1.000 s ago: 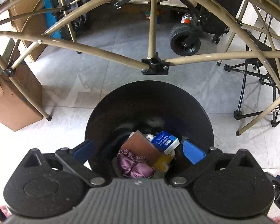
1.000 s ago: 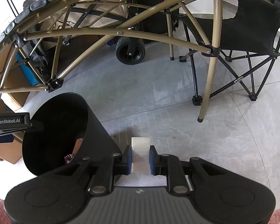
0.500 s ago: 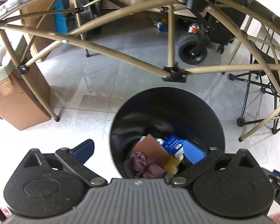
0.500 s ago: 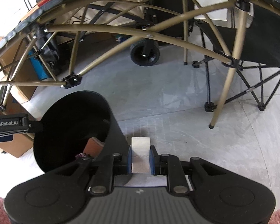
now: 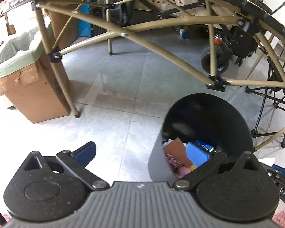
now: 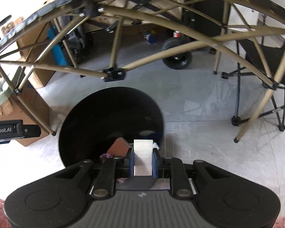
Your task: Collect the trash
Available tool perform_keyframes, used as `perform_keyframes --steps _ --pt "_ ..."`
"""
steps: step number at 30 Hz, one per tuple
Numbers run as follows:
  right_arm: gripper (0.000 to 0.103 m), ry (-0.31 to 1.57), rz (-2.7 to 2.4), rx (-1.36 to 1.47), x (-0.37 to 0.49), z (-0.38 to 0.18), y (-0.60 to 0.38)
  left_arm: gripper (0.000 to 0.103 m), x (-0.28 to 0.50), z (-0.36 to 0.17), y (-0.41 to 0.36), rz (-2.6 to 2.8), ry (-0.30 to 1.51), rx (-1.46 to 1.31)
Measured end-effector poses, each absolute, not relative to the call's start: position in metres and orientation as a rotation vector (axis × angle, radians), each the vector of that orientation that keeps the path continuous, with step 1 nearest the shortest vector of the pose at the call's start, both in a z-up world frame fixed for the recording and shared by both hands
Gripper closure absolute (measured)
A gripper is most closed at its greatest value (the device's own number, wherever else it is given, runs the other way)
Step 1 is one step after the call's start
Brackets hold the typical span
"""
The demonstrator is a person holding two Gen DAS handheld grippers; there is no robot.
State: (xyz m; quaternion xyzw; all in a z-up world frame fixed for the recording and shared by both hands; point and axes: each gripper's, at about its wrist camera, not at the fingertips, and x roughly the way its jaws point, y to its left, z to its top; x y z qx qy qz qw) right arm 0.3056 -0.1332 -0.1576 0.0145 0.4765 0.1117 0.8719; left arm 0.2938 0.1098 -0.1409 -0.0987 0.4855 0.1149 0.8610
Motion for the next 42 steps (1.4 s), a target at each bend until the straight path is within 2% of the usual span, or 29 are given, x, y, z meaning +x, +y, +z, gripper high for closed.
perform_keyframes --steps 12,14,16,18,21,42 --pt "0.084 1.026 0.267 -0.034 0.319 -0.167 -0.078 0.0 0.276 -0.15 0.157 0.298 1.037 -0.269" --pt "0.07 1.027 0.256 -0.045 0.321 -0.168 -0.073 0.0 0.275 -0.151 0.161 0.301 1.041 -0.278" --pt "0.026 1.035 0.232 -0.044 0.325 -0.17 -0.071 0.0 0.274 -0.152 0.163 0.305 1.047 -0.282" --pt "0.016 1.029 0.198 -0.038 0.327 -0.171 -0.072 0.0 0.273 -0.153 0.165 0.305 1.052 -0.286" --pt "0.01 1.031 0.188 -0.053 0.328 -0.172 -0.07 0.0 0.272 -0.153 0.166 0.3 1.054 -0.29" --pt "0.006 1.024 0.241 -0.008 0.315 -0.157 -0.083 0.0 0.265 -0.134 0.14 0.245 0.995 -0.254"
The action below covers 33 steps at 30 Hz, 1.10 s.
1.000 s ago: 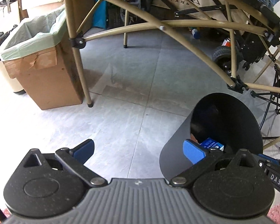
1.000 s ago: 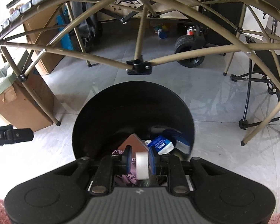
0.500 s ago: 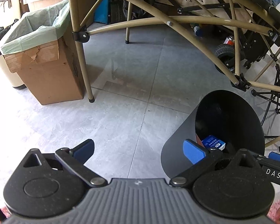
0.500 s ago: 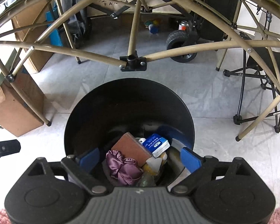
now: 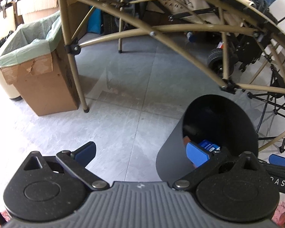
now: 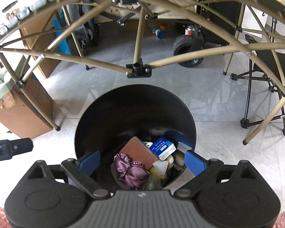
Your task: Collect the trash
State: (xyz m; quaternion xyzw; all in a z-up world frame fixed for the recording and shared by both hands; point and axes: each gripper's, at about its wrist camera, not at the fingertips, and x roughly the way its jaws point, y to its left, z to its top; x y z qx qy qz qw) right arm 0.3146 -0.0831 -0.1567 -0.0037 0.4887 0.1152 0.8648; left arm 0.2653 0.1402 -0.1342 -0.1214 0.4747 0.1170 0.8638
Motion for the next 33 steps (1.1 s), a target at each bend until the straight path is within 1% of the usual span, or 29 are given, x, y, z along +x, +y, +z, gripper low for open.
perform_keyframes --steps 3,8,14,17,24,29,33 --pt "0.002 0.993 0.25 0.003 0.306 -0.147 -0.091 0.0 0.259 -0.122 0.13 0.235 0.948 -0.242" --pt "0.002 0.92 0.255 0.018 0.285 -0.123 -0.11 0.0 0.239 -0.089 0.114 0.222 0.822 -0.241" --pt "0.0 0.797 0.286 0.028 0.237 -0.074 -0.135 0.0 0.201 -0.035 0.093 0.193 0.672 -0.252" --pt "0.0 0.743 0.313 0.021 0.203 -0.047 -0.148 0.0 0.173 -0.015 0.075 0.166 0.61 -0.18" --pt "0.0 0.72 0.345 -0.014 0.135 -0.01 -0.169 0.0 0.114 -0.001 0.05 0.122 0.618 -0.118" --pt "0.0 0.72 0.356 -0.01 0.104 0.003 -0.179 0.0 0.077 -0.002 0.038 0.096 0.647 -0.104" --pt "0.0 0.729 0.344 0.017 0.095 0.008 -0.185 0.0 0.061 0.0 0.032 0.085 0.654 -0.093"
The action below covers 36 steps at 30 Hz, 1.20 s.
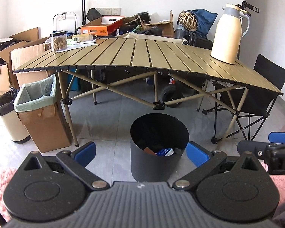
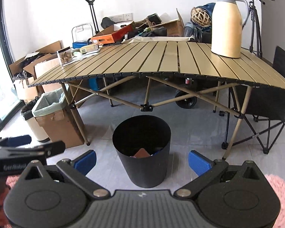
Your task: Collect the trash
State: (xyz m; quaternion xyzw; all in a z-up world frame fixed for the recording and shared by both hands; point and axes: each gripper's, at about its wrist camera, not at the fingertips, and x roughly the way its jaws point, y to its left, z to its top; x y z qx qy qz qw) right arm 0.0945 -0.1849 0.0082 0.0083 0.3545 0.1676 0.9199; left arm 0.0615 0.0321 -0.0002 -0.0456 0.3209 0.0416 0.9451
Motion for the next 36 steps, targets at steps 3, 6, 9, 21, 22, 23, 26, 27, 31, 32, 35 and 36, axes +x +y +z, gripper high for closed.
perform_keyframes --steps 3,6,9,21,22,23,26,27,31,32,35,36 --pt "0.0 0.718 0.333 0.023 0.093 0.012 -0.187 0.0 0.059 0.005 0.034 0.092 0.636 -0.101" --pt "0.0 0.711 0.327 0.02 0.092 0.017 -0.188 0.0 0.06 0.009 0.034 0.089 0.629 -0.104" --pt "0.0 0.71 0.321 0.017 0.093 0.019 -0.187 0.0 0.062 0.01 0.035 0.086 0.628 -0.105" --pt "0.0 0.709 0.313 0.019 0.096 0.02 -0.189 0.0 0.064 0.01 0.04 0.096 0.635 -0.115" --pt "0.0 0.708 0.312 0.02 0.096 0.02 -0.189 0.0 0.064 0.01 0.04 0.096 0.634 -0.114" --pt "0.0 0.708 0.311 0.02 0.096 0.019 -0.19 0.0 0.064 0.01 0.04 0.096 0.634 -0.114" --pt "0.0 0.707 0.309 0.02 0.096 0.019 -0.19 0.0 0.064 0.011 0.04 0.097 0.634 -0.114" --pt "0.0 0.707 0.309 0.02 0.096 0.019 -0.19 0.0 0.064 0.011 0.04 0.097 0.634 -0.114" --pt "0.0 0.705 0.309 0.021 0.095 0.019 -0.19 0.0 0.064 0.012 0.04 0.096 0.631 -0.112" --pt "0.0 0.705 0.309 0.021 0.095 0.019 -0.19 0.0 0.064 0.012 0.04 0.097 0.63 -0.111" --pt "0.0 0.702 0.31 0.021 0.095 0.02 -0.19 0.0 0.064 0.012 0.039 0.097 0.63 -0.11" --pt "0.0 0.702 0.31 0.022 0.094 0.02 -0.189 0.0 0.064 0.012 0.04 0.096 0.629 -0.111"
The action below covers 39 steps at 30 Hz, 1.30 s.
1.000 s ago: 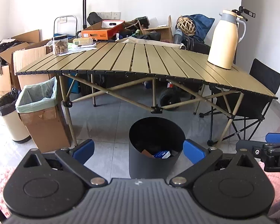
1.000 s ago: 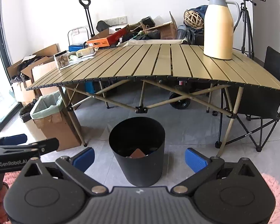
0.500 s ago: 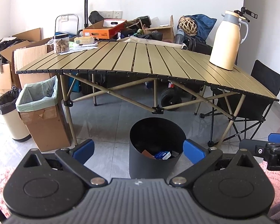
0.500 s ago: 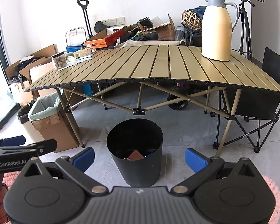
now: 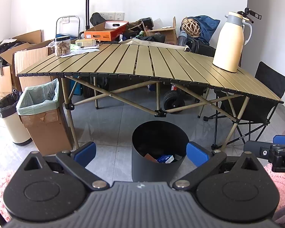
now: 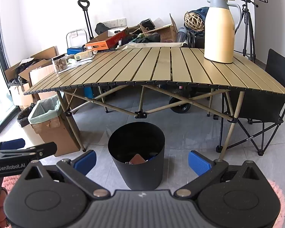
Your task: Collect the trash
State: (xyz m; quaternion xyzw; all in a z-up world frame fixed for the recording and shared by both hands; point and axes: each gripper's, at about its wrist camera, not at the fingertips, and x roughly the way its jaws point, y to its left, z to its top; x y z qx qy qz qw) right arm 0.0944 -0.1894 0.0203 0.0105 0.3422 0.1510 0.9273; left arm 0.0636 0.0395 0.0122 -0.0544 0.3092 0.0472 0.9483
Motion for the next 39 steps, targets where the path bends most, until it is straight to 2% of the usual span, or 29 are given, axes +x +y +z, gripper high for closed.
perform_keyframes --steps 39 --pt "0.0 0.657 0.303 0.037 0.087 0.031 -0.192 0.0 0.054 0.024 0.035 0.086 0.557 -0.079"
